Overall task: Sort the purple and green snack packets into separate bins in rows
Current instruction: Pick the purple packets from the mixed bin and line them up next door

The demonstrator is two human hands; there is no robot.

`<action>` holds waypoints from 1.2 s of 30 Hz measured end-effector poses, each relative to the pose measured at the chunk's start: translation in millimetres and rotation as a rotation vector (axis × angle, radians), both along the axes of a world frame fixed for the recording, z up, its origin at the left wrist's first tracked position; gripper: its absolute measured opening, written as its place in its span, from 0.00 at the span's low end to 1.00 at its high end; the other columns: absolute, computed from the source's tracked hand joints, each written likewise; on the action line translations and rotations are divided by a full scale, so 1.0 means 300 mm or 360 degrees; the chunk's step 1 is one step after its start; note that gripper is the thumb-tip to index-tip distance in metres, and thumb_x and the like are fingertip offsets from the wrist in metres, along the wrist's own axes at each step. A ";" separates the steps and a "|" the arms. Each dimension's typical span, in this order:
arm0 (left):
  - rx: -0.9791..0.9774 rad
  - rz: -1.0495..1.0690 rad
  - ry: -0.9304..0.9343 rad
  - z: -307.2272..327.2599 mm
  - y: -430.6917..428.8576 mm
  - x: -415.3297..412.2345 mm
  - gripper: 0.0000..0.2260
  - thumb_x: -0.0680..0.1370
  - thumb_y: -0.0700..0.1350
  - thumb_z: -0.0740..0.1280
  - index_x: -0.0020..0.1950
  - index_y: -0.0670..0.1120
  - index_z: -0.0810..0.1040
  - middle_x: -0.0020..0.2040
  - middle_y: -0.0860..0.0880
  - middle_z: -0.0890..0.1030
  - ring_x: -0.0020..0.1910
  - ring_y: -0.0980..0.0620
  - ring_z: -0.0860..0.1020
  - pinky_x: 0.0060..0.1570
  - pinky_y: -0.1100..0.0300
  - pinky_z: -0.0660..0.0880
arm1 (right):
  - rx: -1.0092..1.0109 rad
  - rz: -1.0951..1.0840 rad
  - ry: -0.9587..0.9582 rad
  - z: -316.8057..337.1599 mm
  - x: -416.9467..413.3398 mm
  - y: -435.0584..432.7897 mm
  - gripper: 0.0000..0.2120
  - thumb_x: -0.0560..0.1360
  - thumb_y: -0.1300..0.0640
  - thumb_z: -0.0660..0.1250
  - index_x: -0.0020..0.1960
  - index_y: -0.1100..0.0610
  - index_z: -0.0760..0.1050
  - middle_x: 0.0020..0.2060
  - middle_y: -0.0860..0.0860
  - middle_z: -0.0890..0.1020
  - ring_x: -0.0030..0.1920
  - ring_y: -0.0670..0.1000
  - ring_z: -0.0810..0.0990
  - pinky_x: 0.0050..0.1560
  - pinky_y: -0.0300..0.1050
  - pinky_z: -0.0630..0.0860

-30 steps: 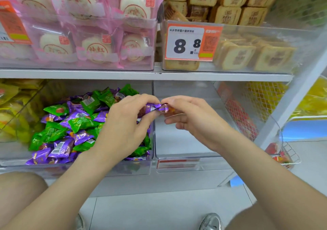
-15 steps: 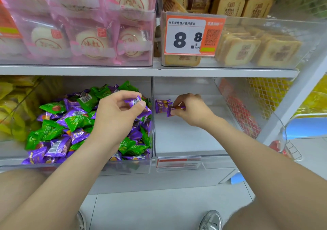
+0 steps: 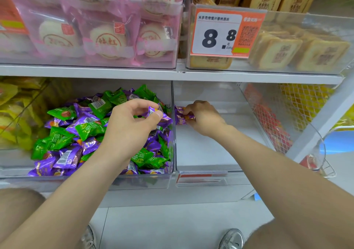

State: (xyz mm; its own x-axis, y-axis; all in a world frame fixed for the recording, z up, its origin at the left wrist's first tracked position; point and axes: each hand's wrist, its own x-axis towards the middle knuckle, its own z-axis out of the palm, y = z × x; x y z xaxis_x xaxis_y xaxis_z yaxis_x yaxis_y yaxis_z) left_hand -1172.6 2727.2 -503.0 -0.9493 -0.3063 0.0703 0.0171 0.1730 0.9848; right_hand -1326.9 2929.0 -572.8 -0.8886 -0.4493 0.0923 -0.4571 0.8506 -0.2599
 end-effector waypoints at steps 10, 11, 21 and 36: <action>-0.0006 0.0019 -0.0003 0.009 -0.026 0.015 0.02 0.79 0.48 0.75 0.51 0.52 0.87 0.46 0.51 0.87 0.44 0.45 0.86 0.46 0.49 0.86 | 0.0016 -0.0101 0.0044 0.005 0.007 -0.010 0.15 0.71 0.52 0.75 0.58 0.49 0.82 0.52 0.53 0.75 0.49 0.61 0.80 0.50 0.54 0.81; -0.0005 0.0017 0.0002 0.012 -0.026 0.018 0.03 0.79 0.49 0.75 0.51 0.52 0.87 0.46 0.51 0.87 0.45 0.44 0.86 0.46 0.49 0.86 | 0.0003 -0.0114 0.0046 0.015 0.013 -0.006 0.15 0.71 0.51 0.75 0.58 0.49 0.82 0.52 0.53 0.76 0.50 0.61 0.80 0.50 0.53 0.81; 0.0144 -0.0221 0.0269 0.045 -0.011 0.035 0.10 0.74 0.38 0.79 0.53 0.45 0.86 0.48 0.48 0.88 0.49 0.50 0.87 0.49 0.65 0.81 | -0.1331 -0.0171 -0.0591 0.275 0.274 -0.013 0.15 0.84 0.53 0.64 0.49 0.61 0.84 0.38 0.57 0.85 0.34 0.53 0.81 0.34 0.45 0.75; -0.0435 -0.0280 0.0401 0.022 0.053 0.029 0.12 0.74 0.46 0.80 0.56 0.55 0.84 0.50 0.57 0.86 0.51 0.54 0.84 0.50 0.51 0.82 | -0.1614 -0.0017 -0.1138 0.309 0.323 0.110 0.11 0.77 0.64 0.74 0.59 0.63 0.83 0.46 0.61 0.87 0.43 0.52 0.85 0.45 0.43 0.82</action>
